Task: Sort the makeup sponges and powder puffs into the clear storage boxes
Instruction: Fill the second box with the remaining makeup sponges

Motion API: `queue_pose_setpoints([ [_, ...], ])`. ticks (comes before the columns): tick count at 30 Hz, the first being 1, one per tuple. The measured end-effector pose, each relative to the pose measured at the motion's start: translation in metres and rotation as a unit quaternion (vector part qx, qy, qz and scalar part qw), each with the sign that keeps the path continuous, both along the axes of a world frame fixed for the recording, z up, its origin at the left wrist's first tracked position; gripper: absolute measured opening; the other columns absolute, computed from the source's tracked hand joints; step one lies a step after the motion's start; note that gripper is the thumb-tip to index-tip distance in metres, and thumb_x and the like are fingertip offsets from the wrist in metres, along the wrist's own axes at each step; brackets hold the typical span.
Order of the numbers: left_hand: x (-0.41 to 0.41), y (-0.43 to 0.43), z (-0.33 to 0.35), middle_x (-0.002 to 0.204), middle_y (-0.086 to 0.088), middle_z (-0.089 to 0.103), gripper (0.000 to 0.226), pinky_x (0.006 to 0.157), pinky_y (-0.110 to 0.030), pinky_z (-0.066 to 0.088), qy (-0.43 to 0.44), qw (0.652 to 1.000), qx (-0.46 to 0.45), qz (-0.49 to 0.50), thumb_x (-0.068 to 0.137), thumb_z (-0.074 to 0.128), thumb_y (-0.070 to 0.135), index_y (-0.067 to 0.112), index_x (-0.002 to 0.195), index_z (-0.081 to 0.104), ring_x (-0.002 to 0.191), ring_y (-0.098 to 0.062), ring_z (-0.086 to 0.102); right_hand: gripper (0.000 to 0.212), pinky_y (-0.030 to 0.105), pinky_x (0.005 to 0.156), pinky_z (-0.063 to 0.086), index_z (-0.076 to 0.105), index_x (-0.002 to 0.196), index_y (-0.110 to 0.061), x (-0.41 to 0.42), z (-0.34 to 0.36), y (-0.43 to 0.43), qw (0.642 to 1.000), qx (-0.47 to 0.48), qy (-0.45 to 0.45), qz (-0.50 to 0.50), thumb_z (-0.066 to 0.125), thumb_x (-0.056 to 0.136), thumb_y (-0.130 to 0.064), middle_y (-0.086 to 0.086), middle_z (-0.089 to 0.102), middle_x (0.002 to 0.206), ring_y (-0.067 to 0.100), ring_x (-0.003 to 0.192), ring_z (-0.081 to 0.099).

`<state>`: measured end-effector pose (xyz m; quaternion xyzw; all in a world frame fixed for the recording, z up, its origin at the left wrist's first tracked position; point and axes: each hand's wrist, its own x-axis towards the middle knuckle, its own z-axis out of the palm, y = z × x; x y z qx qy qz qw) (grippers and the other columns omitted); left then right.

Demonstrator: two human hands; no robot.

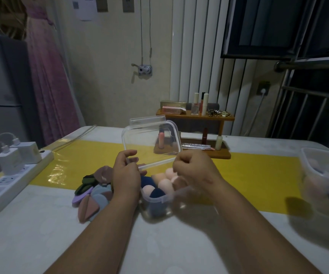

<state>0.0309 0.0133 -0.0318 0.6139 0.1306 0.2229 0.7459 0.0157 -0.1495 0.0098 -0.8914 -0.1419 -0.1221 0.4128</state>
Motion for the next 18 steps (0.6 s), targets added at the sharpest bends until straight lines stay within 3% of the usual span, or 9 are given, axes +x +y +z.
queue_pose_setpoints([
  [2, 0.0, 0.0, 0.001, 0.107, -0.005, 0.057, 0.048, 0.077, -0.039, 0.058, 0.003, 1.0, 0.002, 0.009, 0.084, 0.032, -0.011, 0.027, 0.092, 0.061, 0.093, -0.023, 0.059, 0.024, 0.045, 0.062, 0.05, 0.065, 0.064, -0.007, 0.007, -0.004, -0.009, 0.998, 0.049, -0.013, -0.049, 0.053, 0.074, -0.026, 0.013, 0.063, 0.068, 0.032, 0.071, 0.06],
  [6, -0.001, 0.003, 0.003, 0.107, -0.007, 0.058, 0.047, 0.071, -0.036, 0.057, -0.001, 0.999, 0.004, 0.044, 0.085, 0.033, -0.009, 0.028, 0.089, 0.061, 0.094, -0.025, 0.06, 0.022, 0.042, 0.068, 0.051, 0.069, 0.073, -0.01, 0.025, -0.017, -0.026, 0.984, 0.081, 0.012, -0.155, 0.054, 0.088, -0.016, 0.008, 0.067, 0.077, 0.025, 0.077, 0.062],
  [8, -0.001, 0.007, 0.005, 0.106, -0.006, 0.059, 0.046, 0.069, -0.035, 0.057, -0.002, 0.998, 0.011, 0.067, 0.087, 0.034, -0.008, 0.031, 0.085, 0.061, 0.093, -0.025, 0.061, 0.023, 0.037, 0.072, 0.05, 0.072, 0.084, -0.015, 0.033, -0.025, -0.033, 0.979, 0.078, 0.037, -0.186, 0.051, 0.093, -0.016, 0.004, 0.07, 0.089, 0.024, 0.086, 0.062],
  [11, -0.001, 0.01, 0.006, 0.101, -0.001, 0.061, 0.043, 0.068, -0.036, 0.057, 0.002, 0.995, 0.018, 0.097, 0.088, 0.037, -0.004, 0.031, 0.085, 0.062, 0.091, -0.027, 0.064, 0.027, 0.027, 0.064, 0.045, 0.071, 0.107, -0.02, 0.04, -0.034, -0.038, 0.975, 0.061, 0.072, -0.203, 0.047, 0.097, -0.012, 0.003, 0.069, 0.108, 0.014, 0.084, 0.059],
  [15, -0.002, 0.009, 0.007, 0.096, 0.003, 0.059, 0.04, 0.073, -0.041, 0.059, 0.008, 0.994, 0.024, 0.109, 0.089, 0.037, -0.001, 0.029, 0.088, 0.063, 0.091, -0.029, 0.064, 0.046, 0.031, 0.089, 0.045, 0.054, 0.137, -0.027, 0.05, -0.041, -0.038, 0.981, 0.012, 0.098, -0.166, 0.05, 0.097, -0.006, 0.001, 0.054, 0.141, 0.023, 0.121, 0.054],
  [18, -0.002, 0.013, 0.008, 0.102, -0.004, 0.062, 0.039, 0.075, -0.045, 0.059, 0.015, 0.992, 0.027, 0.119, 0.09, 0.038, -0.002, 0.027, 0.091, 0.064, 0.082, -0.024, 0.064, 0.055, 0.028, 0.092, 0.041, 0.042, 0.146, -0.039, 0.057, -0.044, -0.036, 0.989, 0.006, 0.133, -0.064, 0.056, 0.099, -0.014, -0.001, 0.047, 0.148, 0.024, 0.129, 0.048],
])
